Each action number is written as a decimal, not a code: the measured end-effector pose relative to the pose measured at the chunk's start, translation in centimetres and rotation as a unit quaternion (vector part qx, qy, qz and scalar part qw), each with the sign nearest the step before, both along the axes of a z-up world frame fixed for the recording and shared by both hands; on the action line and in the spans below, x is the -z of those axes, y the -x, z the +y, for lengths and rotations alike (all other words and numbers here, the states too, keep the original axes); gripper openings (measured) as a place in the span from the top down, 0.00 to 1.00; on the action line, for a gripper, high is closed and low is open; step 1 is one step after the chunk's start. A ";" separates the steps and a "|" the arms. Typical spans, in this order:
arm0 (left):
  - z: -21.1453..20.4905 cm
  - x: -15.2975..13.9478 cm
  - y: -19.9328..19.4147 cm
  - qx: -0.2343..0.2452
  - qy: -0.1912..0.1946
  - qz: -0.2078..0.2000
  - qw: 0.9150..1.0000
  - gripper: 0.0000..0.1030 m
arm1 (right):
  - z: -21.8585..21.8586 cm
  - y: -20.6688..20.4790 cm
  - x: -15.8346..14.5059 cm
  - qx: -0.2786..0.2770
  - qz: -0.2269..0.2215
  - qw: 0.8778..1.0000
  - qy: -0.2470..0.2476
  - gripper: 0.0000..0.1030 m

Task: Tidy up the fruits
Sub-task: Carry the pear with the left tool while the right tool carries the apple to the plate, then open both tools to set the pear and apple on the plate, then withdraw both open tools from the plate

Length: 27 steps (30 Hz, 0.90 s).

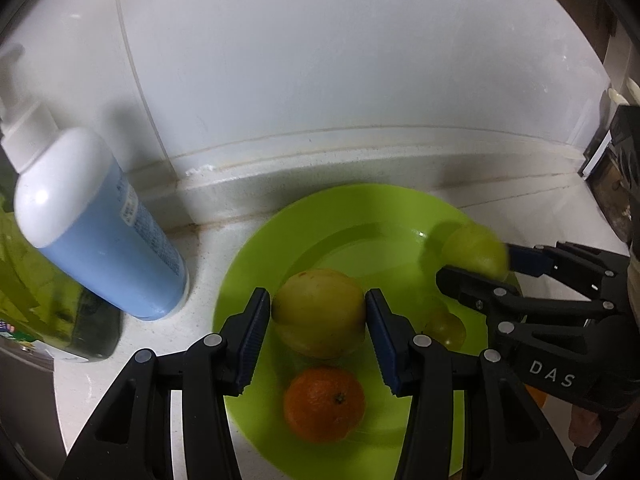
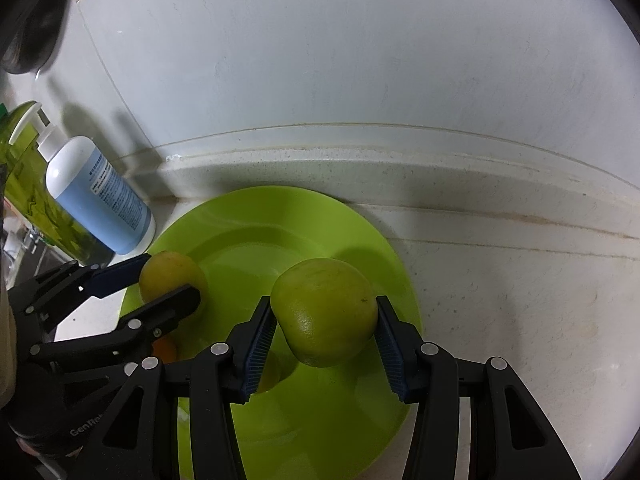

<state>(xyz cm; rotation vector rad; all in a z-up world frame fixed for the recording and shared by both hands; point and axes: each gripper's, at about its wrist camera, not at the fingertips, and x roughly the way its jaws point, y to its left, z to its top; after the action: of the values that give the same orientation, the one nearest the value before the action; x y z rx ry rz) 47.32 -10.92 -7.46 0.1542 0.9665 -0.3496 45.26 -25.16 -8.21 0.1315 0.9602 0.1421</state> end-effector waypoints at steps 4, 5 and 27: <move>0.3 -1.0 0.5 -0.005 -0.003 -0.016 1.000 0.52 | 0.1 0.6 -0.6 0.002 -0.012 1.000 0.004 0.50; 0.4 -1.2 0.7 -0.006 -0.002 -0.019 1.000 0.52 | 0.1 0.8 -0.9 0.002 -0.017 1.000 0.005 0.50; 4.6 -9.9 11.1 -0.039 0.024 -0.112 0.993 0.23 | 1.8 11.7 -9.6 0.032 -0.129 0.991 0.026 0.36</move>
<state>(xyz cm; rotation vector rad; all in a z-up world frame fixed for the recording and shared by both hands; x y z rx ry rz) 36.21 -6.35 2.49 0.1093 0.7394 -0.2769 33.57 -23.40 1.42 0.0926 0.7001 0.0730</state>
